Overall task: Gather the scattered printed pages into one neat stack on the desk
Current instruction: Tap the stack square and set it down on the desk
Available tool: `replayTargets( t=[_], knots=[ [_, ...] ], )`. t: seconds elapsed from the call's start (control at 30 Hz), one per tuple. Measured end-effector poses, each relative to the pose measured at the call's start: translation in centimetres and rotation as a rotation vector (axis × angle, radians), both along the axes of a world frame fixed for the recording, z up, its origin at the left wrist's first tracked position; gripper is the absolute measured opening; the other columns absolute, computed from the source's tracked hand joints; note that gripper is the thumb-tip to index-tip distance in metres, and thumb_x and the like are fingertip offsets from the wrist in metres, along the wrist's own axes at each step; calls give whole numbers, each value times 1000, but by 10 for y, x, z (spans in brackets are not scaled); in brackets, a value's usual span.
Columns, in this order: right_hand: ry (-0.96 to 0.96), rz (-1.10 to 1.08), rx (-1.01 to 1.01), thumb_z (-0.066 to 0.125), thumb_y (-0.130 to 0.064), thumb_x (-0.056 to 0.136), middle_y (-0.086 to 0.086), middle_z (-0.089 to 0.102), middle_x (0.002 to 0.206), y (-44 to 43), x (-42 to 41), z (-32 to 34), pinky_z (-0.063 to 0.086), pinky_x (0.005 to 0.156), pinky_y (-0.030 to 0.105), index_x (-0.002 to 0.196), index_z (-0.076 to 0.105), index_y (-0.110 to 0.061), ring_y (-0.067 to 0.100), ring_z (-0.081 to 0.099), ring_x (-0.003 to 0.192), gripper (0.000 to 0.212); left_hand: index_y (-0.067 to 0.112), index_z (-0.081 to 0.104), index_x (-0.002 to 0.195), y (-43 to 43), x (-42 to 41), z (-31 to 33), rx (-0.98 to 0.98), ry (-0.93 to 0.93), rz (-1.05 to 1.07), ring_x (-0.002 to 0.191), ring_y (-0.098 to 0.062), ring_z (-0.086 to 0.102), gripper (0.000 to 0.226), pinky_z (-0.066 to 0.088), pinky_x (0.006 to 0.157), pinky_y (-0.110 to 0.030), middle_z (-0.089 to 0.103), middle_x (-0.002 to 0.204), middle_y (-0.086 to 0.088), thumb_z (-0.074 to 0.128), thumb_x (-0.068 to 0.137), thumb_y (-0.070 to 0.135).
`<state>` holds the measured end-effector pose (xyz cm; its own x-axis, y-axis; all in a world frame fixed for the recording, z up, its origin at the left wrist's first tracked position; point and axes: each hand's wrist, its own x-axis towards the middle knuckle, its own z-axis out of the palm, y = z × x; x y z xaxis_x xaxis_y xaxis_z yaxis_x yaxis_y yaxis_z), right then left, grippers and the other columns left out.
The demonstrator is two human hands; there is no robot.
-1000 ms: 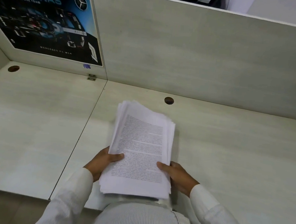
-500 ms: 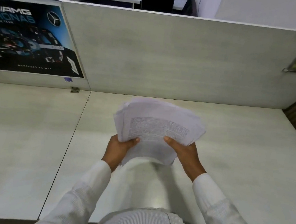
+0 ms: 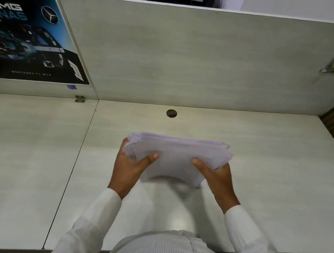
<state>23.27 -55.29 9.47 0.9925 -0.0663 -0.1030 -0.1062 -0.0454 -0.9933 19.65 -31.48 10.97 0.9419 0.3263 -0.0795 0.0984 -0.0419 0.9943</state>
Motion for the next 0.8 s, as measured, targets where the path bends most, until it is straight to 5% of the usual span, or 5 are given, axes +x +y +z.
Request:
replayTargets(
  t=[0.17,0.33,0.47,0.6,0.8],
  knots=[
    [-131,19,-57,93,-38,60,-11,66,117,9,-16,17,49,90,15,123,56,-23,2,63,109,74,26,48,133,-8,-10,23,40,-83,-27,103,9,60,88,48,81,-9,60,121,13,93,58,29],
    [-165,-37,0,89,-39,60,-8,67,118,4,-19,17,52,91,22,122,55,-25,9,64,111,72,34,45,135,3,-8,28,4,-115,18,115,-7,61,94,53,92,-24,58,129,6,89,53,44],
    [-137,21,-33,89,-31,61,-16,69,114,13,-23,17,51,87,19,122,54,-26,6,65,108,71,35,44,134,-13,-14,29,77,-77,-40,111,11,55,95,50,87,-11,53,129,16,94,54,39],
    [-149,-61,46,85,-37,60,-11,68,113,6,-20,19,51,89,23,124,52,-22,10,65,108,74,33,43,137,-6,-16,22,11,-99,83,118,-10,59,94,52,99,-30,55,131,6,89,57,45],
    [-145,16,-17,88,-34,62,-12,67,117,13,-28,17,50,87,17,129,50,-17,8,64,111,79,32,43,136,-23,-26,24,53,-85,32,117,1,57,89,51,99,-27,55,129,14,91,62,38]
  ],
)
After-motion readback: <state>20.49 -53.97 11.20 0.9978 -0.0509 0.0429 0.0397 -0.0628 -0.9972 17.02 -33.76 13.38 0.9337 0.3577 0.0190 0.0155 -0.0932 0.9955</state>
